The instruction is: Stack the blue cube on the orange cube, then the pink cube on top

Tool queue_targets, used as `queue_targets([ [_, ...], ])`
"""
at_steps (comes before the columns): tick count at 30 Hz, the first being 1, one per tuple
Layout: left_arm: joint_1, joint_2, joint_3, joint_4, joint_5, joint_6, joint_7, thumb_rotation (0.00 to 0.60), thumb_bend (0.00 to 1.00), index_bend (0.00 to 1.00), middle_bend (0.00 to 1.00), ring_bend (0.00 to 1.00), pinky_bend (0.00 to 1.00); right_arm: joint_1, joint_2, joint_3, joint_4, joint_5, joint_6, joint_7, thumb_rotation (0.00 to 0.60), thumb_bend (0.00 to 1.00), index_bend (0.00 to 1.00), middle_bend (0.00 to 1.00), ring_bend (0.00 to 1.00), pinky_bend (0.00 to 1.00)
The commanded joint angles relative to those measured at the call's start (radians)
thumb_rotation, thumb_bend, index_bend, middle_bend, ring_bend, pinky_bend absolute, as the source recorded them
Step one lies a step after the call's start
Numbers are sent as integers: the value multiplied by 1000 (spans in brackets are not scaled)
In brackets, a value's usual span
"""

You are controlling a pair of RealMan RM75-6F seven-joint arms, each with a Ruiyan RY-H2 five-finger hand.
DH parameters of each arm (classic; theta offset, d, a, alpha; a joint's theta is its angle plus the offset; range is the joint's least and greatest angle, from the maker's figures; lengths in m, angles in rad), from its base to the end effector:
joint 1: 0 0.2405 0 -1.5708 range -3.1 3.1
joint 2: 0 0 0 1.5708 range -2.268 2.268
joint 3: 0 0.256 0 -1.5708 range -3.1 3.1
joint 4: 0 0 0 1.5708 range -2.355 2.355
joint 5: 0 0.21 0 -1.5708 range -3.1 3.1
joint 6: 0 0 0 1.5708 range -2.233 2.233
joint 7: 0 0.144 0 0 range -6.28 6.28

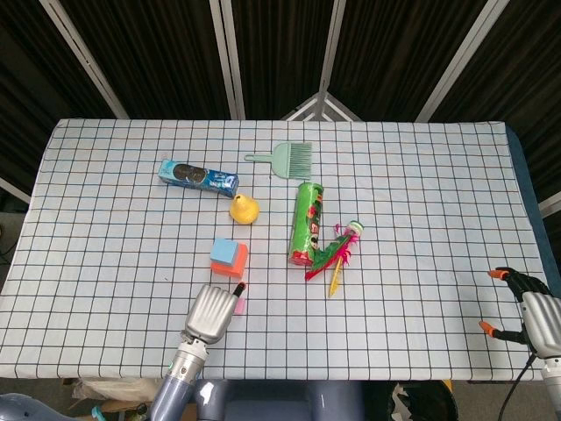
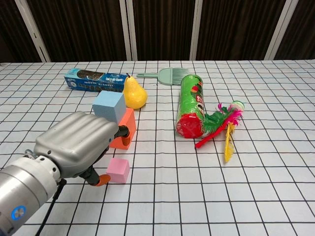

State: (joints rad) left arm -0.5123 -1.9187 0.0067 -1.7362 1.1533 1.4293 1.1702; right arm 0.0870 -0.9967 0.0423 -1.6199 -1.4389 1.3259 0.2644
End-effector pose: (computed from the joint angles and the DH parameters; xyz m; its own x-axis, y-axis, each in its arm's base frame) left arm -0.0917 0.1993 -0.0766 0.6671 0.1148 0.7360 0.7175 -0.3647 -0.5935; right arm -0.3361 -0.1786 0.1819 0.2356 -0.1386 0.9619 -0.9638 0.0935 0.2495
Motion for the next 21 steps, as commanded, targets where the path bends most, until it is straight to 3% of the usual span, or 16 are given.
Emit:
queue_targets([
  [1, 6, -7, -4, -4, -10, 5, 10, 600, 266, 320, 857, 744, 903, 1, -3, -3, 11, -6, 0, 1, 600, 170, 251, 202, 194, 163],
  [21, 16, -55, -42, 33, -72, -3, 54, 600, 293, 360, 864, 757, 915, 3, -1, -2, 3, 4, -7, 9, 600, 170, 251, 202, 194, 163],
])
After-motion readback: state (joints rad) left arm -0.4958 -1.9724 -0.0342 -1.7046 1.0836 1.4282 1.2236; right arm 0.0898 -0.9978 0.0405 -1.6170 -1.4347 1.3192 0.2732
